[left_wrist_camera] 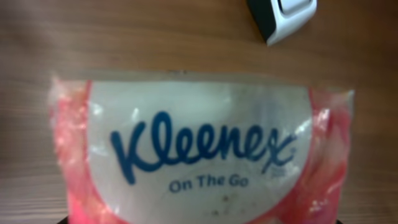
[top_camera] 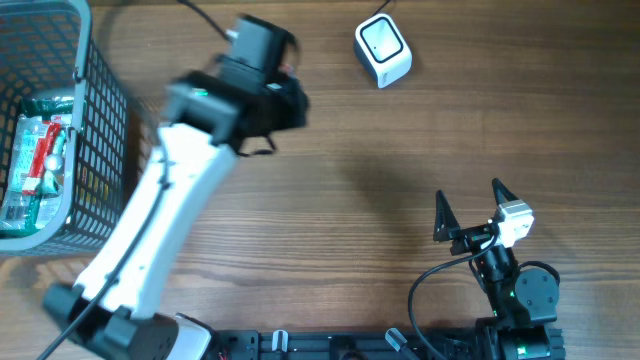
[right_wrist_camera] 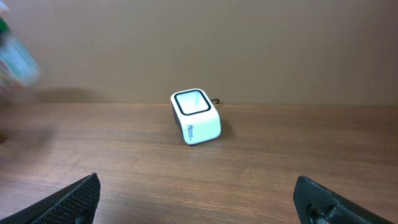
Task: Scan the item barcode
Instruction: 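Carry the Kleenex pack out and set it upright on the table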
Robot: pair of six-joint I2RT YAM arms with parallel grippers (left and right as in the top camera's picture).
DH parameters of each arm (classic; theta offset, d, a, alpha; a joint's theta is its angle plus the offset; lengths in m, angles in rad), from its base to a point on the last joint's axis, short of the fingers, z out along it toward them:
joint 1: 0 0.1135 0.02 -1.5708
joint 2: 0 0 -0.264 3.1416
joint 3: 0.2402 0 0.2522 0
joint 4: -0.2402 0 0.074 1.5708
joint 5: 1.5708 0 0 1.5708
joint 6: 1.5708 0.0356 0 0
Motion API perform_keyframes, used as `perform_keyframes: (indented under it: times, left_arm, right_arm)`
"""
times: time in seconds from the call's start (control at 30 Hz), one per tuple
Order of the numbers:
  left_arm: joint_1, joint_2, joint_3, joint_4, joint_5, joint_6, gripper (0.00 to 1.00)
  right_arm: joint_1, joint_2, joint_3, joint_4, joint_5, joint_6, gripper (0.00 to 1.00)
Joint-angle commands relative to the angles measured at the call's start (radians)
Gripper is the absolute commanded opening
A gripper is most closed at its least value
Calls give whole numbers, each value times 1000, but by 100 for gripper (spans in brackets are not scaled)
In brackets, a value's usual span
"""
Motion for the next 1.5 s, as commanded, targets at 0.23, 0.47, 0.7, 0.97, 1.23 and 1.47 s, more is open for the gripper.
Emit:
perform_keyframes:
  times: [0.23, 0.47, 0.7, 0.97, 1.23, 1.47]
  left_arm:
    - [-210, 139, -316, 272, -55, -120, 32]
    - [-270, 234, -340, 338, -54, -150, 33]
    - [-295, 291, -340, 357, -54, -172, 33]
    - [-298, 319, -340, 365, -54, -198, 35]
    - [-302, 355, -340, 369, -54, -198, 45]
    - [-303, 348, -339, 367, -53, -196, 95]
  right_arm:
    - [-2, -2, -1, 4, 6, -6, 100]
    - [-3, -2, -1, 4, 6, -6, 100]
    - [-3, -2, -1, 4, 6, -6, 100]
    - [-3, -2, -1, 4, 6, -6, 100]
    - [-3, -2, -1, 4, 6, -6, 100]
    - [-3, -2, -1, 4, 6, -6, 100]
